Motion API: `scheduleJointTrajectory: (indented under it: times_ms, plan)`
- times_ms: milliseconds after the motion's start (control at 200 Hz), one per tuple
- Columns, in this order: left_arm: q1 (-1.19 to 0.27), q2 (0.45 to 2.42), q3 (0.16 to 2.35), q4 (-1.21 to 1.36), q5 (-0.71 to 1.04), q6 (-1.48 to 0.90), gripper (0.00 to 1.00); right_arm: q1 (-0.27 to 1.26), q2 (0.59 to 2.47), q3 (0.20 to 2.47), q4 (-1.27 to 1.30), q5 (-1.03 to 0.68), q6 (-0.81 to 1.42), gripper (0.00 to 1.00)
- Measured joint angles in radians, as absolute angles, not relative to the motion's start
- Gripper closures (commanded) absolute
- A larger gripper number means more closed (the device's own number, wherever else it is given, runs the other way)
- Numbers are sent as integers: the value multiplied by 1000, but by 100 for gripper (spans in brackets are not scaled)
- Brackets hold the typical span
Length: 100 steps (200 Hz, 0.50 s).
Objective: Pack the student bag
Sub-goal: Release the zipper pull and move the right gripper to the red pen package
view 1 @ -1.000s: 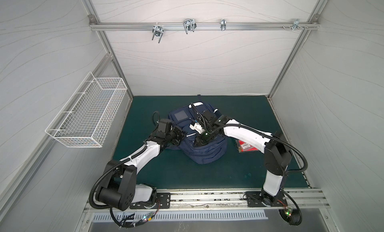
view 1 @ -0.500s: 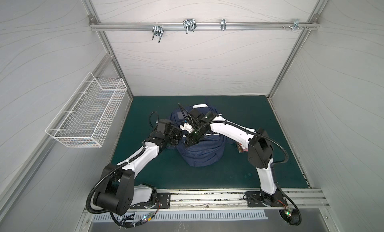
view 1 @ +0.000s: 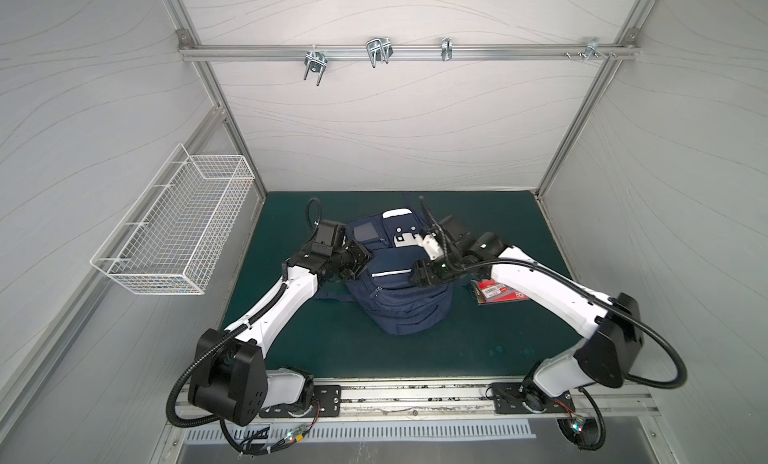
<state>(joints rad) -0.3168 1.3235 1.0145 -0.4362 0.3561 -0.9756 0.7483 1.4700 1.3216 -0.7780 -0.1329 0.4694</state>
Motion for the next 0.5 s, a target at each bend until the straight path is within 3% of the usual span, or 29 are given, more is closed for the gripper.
scheduleJointTrajectory:
  times_ms: [150,260,335,500]
  plan:
    - [-420,1346,1138,-529,311,-813,43,559,1388,1223,-821,-61,542,26]
    - [-523,1388,1222,-605,260,-676,40,437,1367,1166,-873,10,588,17]
    - [-588,1433,1274,-655,233,-590,29,376,1354,1137,-907,49,607,16]
    - [-698,1551,1349,-756,181,-439,28,285,1330,1111,-941,79,625,17]
